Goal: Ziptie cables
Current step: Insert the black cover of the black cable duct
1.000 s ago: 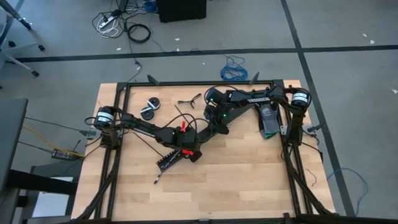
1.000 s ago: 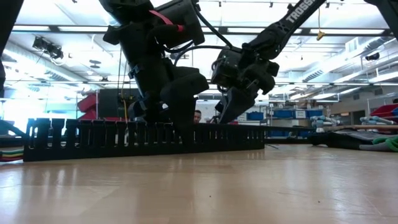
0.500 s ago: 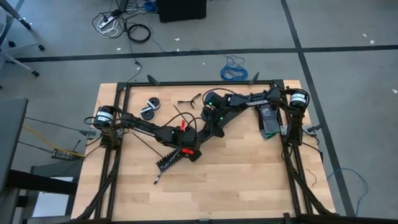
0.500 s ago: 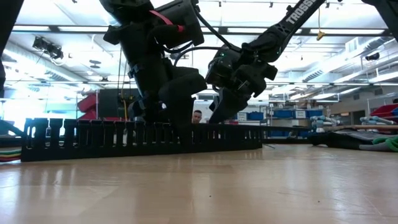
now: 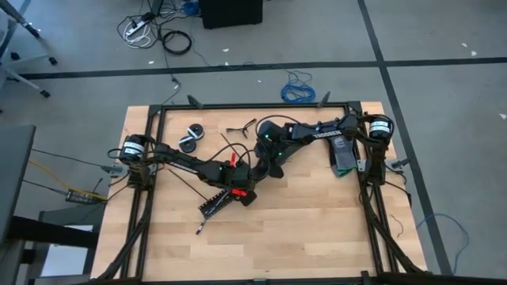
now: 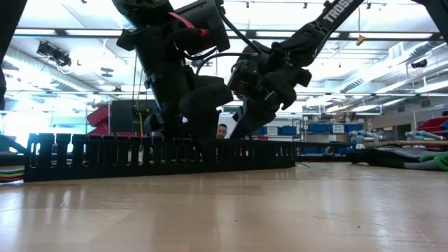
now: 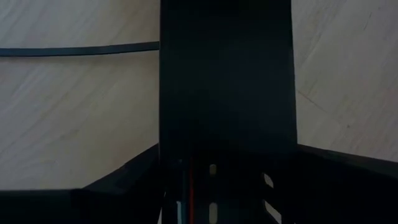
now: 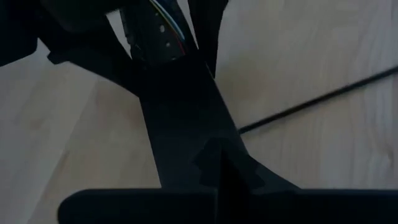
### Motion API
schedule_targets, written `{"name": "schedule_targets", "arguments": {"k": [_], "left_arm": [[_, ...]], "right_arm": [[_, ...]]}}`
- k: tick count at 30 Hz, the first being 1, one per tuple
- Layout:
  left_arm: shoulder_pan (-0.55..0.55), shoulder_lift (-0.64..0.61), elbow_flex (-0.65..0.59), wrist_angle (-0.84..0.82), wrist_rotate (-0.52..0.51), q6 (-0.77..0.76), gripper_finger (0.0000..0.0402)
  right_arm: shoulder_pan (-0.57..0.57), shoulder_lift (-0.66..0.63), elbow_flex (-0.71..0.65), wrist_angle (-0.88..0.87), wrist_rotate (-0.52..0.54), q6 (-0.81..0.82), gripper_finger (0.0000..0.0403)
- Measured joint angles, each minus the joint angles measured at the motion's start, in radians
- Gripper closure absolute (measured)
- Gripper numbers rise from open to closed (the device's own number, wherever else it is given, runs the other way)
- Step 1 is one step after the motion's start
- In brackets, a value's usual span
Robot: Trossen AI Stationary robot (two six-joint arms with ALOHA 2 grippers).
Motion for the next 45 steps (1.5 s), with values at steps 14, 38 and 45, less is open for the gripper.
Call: {"name": "schedule_targets", "arguments": {"k": [14,38,45], "left_arm": [[-0.004,-0.017,-0.001,-0.022,-0.018,0.016,0.0156],[-0.075,-0.159,-0.016,-0.167,-0.007,0.09,0.0156],[-0.124,-0.164,-0.02,-0.25,0.014,0.002,0.0156]], "right_arm": [[0.032,0.007,-0.003,0.124,0.006,0.095,0.0403],[-0.002,0.005,-0.007,0.088,-0.013,0.084,0.0402],[-0.002,0.005,-0.007,0.083,-0.013,0.079,0.0402]]}}
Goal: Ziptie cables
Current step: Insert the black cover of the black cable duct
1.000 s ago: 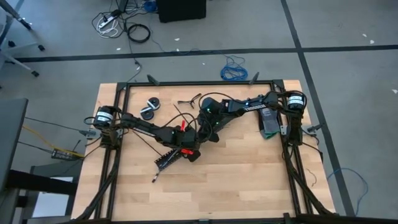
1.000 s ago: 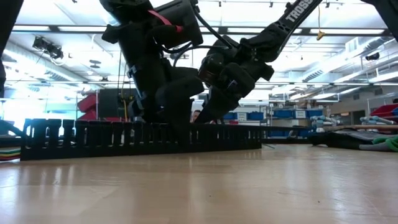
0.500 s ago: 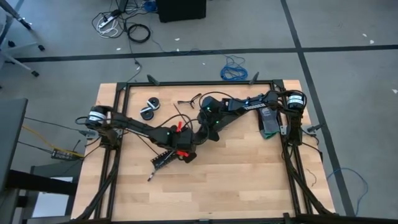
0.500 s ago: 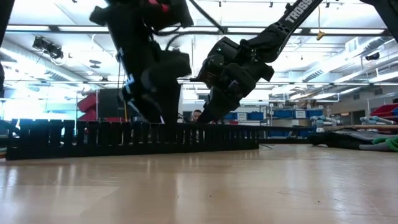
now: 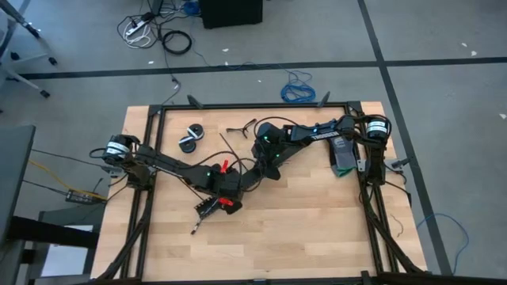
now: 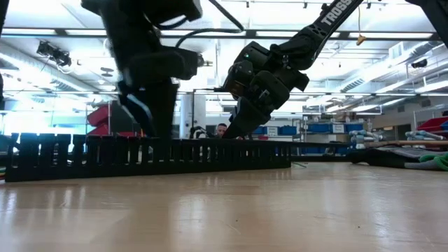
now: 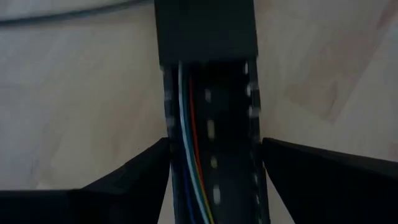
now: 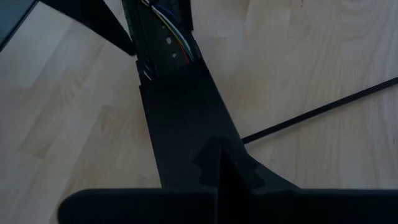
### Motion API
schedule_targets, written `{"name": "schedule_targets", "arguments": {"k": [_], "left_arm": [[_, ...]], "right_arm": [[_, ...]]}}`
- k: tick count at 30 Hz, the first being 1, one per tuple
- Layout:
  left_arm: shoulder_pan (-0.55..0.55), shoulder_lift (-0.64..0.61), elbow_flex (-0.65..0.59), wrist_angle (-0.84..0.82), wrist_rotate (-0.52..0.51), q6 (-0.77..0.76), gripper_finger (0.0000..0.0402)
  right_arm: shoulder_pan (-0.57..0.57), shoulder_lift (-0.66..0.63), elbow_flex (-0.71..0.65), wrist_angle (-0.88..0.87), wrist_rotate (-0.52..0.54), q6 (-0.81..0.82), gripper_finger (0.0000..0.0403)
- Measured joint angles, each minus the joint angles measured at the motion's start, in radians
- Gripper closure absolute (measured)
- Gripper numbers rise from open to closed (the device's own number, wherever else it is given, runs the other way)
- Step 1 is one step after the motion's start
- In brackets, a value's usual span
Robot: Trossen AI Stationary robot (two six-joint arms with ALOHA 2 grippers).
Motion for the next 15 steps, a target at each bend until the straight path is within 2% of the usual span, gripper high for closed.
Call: {"name": "schedule_targets", "arguments": {"k": [5,15], "left_arm": [[-0.029,-0.002,-0.025,-0.025,0.008,-0.061,0.0156],[-0.043,-0.001,-0.117,0.156,0.039,-0.137,0.0156]], "right_arm": [[0.0,0.0,0.0,0.0,-0.006,0.0,0.0402],[0.0,0.0,-0.001,0.002,-0.014,0.001,0.0403]]}}
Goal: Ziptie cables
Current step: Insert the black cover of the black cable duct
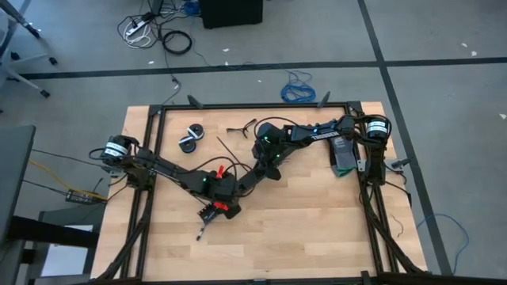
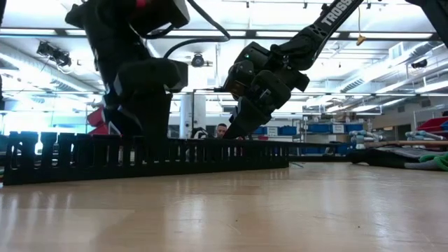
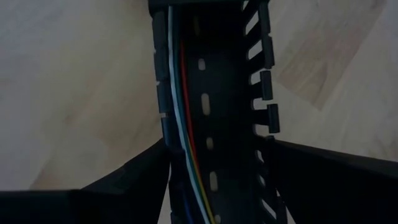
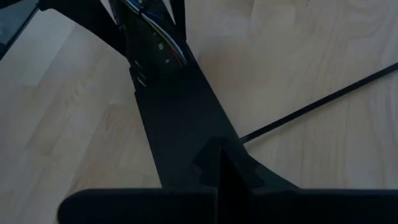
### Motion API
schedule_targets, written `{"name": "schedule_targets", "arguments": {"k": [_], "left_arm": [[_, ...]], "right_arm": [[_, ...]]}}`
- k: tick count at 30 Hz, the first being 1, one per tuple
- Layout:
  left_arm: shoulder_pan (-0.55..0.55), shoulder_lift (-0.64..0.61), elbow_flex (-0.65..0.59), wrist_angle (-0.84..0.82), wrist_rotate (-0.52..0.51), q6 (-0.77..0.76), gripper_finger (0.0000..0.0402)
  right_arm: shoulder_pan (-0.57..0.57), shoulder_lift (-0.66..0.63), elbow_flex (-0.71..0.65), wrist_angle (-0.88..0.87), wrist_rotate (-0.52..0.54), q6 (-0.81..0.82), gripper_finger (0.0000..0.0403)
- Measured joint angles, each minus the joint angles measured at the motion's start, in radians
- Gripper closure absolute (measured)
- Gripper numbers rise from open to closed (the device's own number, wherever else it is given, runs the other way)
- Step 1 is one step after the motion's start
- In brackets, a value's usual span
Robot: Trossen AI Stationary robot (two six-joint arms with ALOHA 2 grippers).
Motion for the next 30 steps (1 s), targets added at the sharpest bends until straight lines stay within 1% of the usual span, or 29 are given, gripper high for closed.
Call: {"name": "schedule_targets", "arguments": {"k": [4,11,17,21,24,27,30], "left_arm": [[0.0,0.0,-0.022,0.043,-0.001,-0.001,0.0156],[0.007,0.004,-0.023,0.048,-0.04,-0.049,0.0156],[0.029,0.021,-0.022,0.042,-0.051,-0.103,0.0156],[0.041,0.034,-0.022,0.045,-0.057,-0.152,0.0156],[0.047,0.036,-0.022,0.047,-0.058,-0.179,0.0156],[0.048,0.036,-0.022,0.049,-0.061,-0.18,0.0156],[0.049,0.037,-0.022,0.05,-0.061,-0.18,0.0156]], "right_arm": [[0.0,0.0,0.0,0.0,0.0,0.001,0.0403],[-0.001,0.0,0.0,0.008,0.013,0.012,0.0403],[-0.007,0.001,-0.001,0.061,0.046,0.058,0.0402],[-0.017,0.001,0.0,0.07,0.089,0.087,0.0402],[-0.024,0.001,0.0,0.077,0.084,0.09,0.0402],[-0.035,-0.006,-0.002,0.089,0.051,0.112,0.0402],[-0.045,-0.035,-0.004,0.092,0.041,0.126,0.0402]]}}
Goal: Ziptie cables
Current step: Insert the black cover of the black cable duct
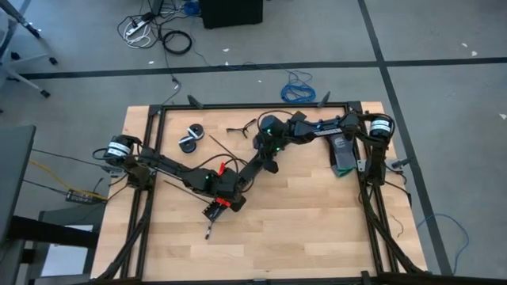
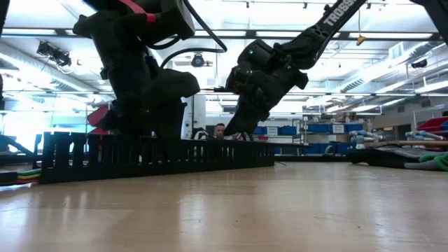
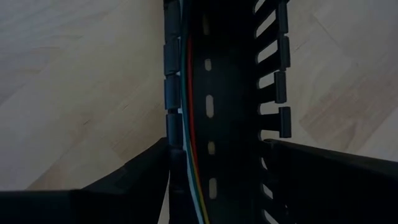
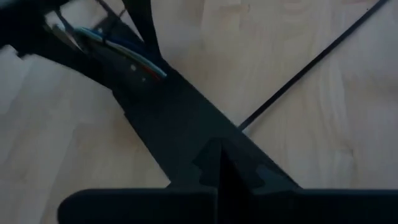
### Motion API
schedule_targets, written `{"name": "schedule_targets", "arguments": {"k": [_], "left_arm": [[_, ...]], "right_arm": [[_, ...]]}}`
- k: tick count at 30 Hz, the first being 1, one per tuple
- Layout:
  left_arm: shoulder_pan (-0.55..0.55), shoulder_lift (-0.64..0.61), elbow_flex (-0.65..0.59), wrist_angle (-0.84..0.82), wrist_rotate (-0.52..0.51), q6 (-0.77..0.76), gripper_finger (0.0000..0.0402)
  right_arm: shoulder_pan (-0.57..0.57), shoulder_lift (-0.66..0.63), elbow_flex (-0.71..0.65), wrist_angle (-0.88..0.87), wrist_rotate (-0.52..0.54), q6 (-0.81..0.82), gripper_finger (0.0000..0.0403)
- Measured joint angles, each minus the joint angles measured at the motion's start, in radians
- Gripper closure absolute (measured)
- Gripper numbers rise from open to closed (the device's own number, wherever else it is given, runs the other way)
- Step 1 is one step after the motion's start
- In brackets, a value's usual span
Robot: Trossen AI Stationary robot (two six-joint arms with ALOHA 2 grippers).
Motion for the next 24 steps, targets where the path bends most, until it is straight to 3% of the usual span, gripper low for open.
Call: {"name": "schedule_targets", "arguments": {"k": [6,10,14,24], "left_arm": [[0.0,0.0,0.0,-0.001,-0.001,-0.002,0.0156],[0.0,0.001,-0.001,0.0,-0.004,-0.002,0.0156],[0.0,0.001,-0.002,0.003,-0.009,-0.003,0.0156],[0.004,0.001,-0.003,0.016,-0.021,0.002,0.0156]], "right_arm": [[-0.029,-0.063,0.001,-0.022,-0.032,-0.008,0.0402],[-0.047,-0.065,0.002,-0.126,-0.023,-0.045,0.0402],[-0.049,-0.061,0.002,-0.228,0.043,-0.118,0.0402],[-0.032,-0.056,0.005,-0.231,0.074,-0.128,0.0403]]}}
